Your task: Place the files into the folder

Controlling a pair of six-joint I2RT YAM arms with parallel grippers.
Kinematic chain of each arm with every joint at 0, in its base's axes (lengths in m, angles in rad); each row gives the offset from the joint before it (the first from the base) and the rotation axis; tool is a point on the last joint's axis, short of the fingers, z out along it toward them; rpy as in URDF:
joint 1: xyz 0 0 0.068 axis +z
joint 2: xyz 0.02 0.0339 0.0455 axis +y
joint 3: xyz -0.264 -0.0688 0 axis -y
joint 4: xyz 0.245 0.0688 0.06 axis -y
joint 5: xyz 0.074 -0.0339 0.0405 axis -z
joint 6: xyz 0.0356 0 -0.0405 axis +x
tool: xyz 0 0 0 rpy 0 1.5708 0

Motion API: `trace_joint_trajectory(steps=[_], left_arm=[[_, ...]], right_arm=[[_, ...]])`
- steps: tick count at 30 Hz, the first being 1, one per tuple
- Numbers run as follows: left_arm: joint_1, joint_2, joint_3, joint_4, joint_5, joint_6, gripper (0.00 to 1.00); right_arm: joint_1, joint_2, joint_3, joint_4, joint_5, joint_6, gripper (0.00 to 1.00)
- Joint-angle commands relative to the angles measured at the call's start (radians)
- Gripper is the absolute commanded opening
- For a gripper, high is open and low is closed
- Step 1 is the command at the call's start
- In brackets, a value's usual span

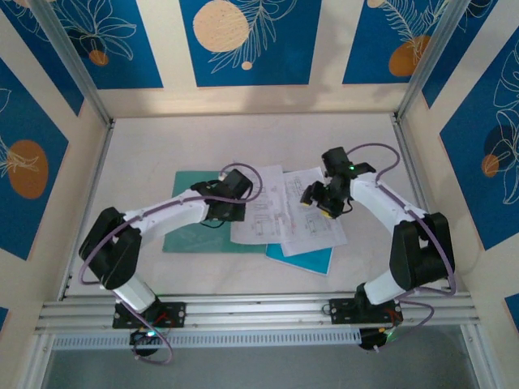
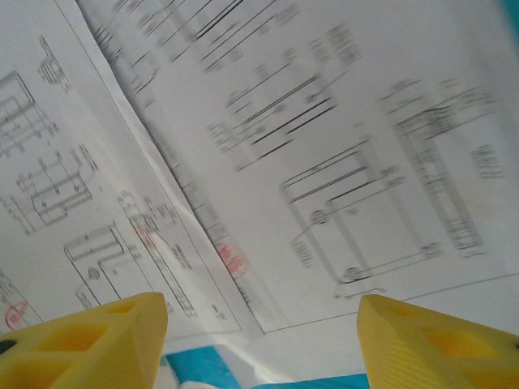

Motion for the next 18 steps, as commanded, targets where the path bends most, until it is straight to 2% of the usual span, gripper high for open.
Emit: trace_joint_trajectory(steps=[1,12,18], left_arm=[[0.037,-0.040,-0.030,-0.082,-0.044,0.066,0.00],[0.096,-0.060,-0.068,-0.130,-0.107,0.147,0.00],[0.116,-0.076,-0.083,-0.139,-0.118,0.159,0.00]], right_arm=[[0.058,0.051,0.044,0.021,-0.036,0.026,0.63],[0.213,0.284,0.228,0.067,-0.093,0.067,0.59],[0.258,0.423,0.342,0.083,-0.130,0.090,0.57]])
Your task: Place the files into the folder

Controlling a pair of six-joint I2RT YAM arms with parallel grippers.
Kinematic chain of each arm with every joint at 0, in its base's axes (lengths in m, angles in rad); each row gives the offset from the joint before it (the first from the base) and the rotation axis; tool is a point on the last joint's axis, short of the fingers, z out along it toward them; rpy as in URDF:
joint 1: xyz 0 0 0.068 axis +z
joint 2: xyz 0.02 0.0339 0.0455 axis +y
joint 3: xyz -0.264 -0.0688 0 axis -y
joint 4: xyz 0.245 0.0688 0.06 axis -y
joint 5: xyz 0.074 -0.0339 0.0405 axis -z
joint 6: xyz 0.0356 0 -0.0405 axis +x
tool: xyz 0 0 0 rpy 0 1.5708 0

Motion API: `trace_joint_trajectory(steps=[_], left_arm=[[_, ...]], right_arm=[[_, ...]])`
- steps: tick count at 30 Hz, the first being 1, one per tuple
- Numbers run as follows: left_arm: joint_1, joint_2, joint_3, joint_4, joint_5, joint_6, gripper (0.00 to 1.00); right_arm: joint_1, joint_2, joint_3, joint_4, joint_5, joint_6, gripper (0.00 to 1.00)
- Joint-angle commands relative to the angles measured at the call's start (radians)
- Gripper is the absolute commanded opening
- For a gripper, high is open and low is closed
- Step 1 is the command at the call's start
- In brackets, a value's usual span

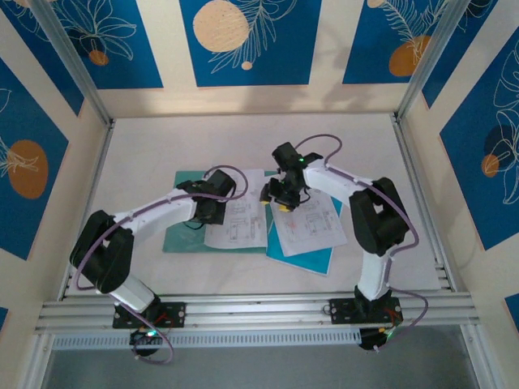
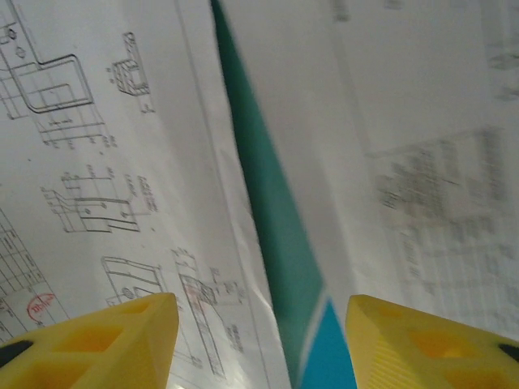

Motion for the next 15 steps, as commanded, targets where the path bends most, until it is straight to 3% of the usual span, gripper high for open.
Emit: trace_joint_trajectory(steps=[1,15], left_arm=[[0.019,-0.033,-0.021,-0.033,-0.027,0.032,0.00],[0.032,-0.020,-0.049,-0.001,-0.017,0.048,0.00]], right_arm=[[0.018,0.064,0.057,0.004,-0.054,0.029,0.57],[0.034,0.203,0.150,0.041,-0.112,0.045,0.53]])
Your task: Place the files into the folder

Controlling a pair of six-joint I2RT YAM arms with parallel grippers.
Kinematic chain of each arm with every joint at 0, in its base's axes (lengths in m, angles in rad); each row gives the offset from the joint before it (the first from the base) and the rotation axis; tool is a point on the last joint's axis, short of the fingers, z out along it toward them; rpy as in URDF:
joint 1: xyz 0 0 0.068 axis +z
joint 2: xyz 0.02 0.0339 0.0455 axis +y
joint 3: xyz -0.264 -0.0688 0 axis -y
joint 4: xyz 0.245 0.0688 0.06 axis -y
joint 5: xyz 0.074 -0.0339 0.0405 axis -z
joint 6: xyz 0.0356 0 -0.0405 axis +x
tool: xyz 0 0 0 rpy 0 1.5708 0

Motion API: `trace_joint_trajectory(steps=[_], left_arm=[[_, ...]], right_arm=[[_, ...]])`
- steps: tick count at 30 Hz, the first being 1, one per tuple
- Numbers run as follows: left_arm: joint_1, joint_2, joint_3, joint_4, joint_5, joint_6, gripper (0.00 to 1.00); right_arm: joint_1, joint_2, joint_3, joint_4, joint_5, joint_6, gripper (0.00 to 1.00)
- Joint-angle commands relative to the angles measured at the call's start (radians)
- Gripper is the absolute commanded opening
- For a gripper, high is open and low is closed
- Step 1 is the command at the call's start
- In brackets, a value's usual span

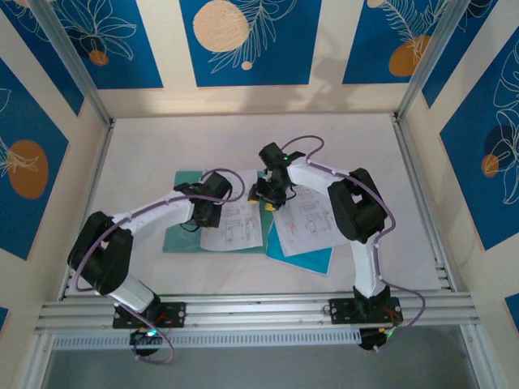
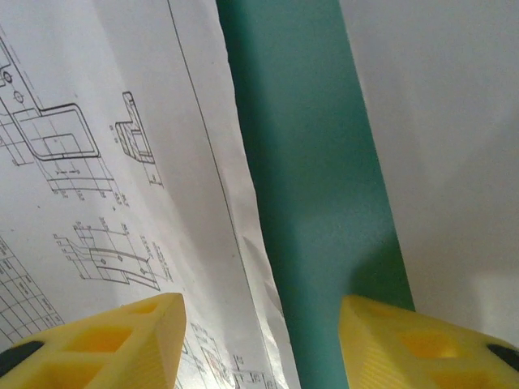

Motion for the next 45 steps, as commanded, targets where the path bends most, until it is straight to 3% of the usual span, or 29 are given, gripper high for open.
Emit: trace_joint_trajectory(steps=[1,12,23,45], left_arm=[[0.012,-0.009,-0.007,-0.001,-0.008,0.014,0.00],[0.013,0.002,-0.003,0.013,0.007,0.013,0.00],[0.013,0.008,-0.006,0.021,0.016,0.010,0.00],[0.012,0.009,-0.014,0.024,0.019,0.003,0.00]], right_arm=[[0.008,0.033,0.028,0.007,-0.056,0.023,0.52],[0.022,0.041,0.027,0.051,-0.106,0.030,0.49],[0.022,-0.057,-0.060,0.123,-0.159,0.050,0.45],[0.077,-0.130,-0.198,0.203,-0.197,0.045,0.29]])
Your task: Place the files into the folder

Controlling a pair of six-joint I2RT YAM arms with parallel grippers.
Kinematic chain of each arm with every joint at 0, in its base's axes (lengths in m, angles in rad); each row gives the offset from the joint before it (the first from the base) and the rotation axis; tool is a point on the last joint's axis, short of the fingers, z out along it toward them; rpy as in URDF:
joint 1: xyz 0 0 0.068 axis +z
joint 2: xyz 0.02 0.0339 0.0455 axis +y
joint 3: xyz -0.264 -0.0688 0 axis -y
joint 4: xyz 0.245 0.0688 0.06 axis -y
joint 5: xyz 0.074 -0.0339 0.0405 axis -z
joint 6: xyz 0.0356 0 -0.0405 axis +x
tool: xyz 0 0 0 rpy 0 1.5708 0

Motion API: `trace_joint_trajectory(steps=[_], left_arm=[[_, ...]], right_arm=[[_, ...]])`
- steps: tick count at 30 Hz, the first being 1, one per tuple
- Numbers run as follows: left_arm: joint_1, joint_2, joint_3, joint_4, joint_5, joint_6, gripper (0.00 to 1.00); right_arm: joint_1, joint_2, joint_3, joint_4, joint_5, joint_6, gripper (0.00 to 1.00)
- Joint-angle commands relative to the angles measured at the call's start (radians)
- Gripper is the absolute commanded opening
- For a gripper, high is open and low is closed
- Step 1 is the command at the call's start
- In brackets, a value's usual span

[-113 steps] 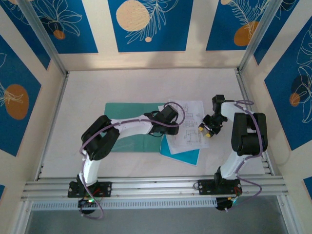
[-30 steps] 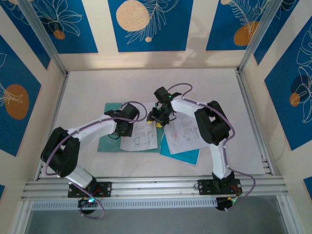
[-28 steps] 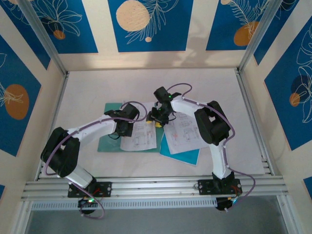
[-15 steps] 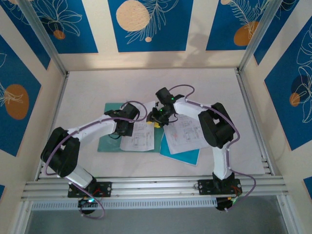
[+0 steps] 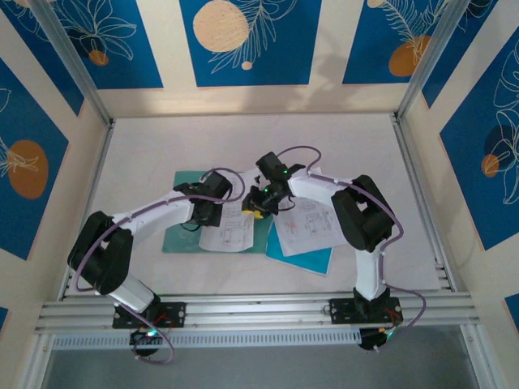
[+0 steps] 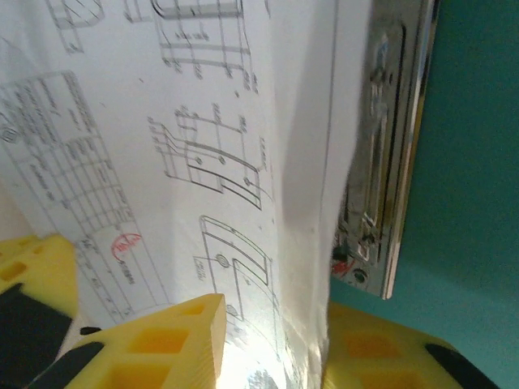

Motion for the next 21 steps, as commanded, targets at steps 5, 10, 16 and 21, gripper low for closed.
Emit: trace_joint_trajectory(steps=[5,10,16,21], left_arm=[[0.010,0.006,-0.013,-0.001,0.013,-0.003,0.00],[0.011,-0.001,-0.017,-0.005,0.010,-0.007,0.00],[0.026,-0.037,-0.028,-0.034,0.014,-0.052,0.18],[0.111,-0.126,-0.095,-0.041,0.073,-0.125,0.32]], right_arm=[[0.027,-0.013,-0.011,0.008,-0.027,-0.014,0.26],[0.038,-0.004,-0.004,-0.019,-0.002,-0.032,0.12],[0.017,-0.089,-0.010,-0.114,0.136,-0.121,0.00],[-0.022,-0.198,-0.043,-0.169,0.231,-0.238,0.00]])
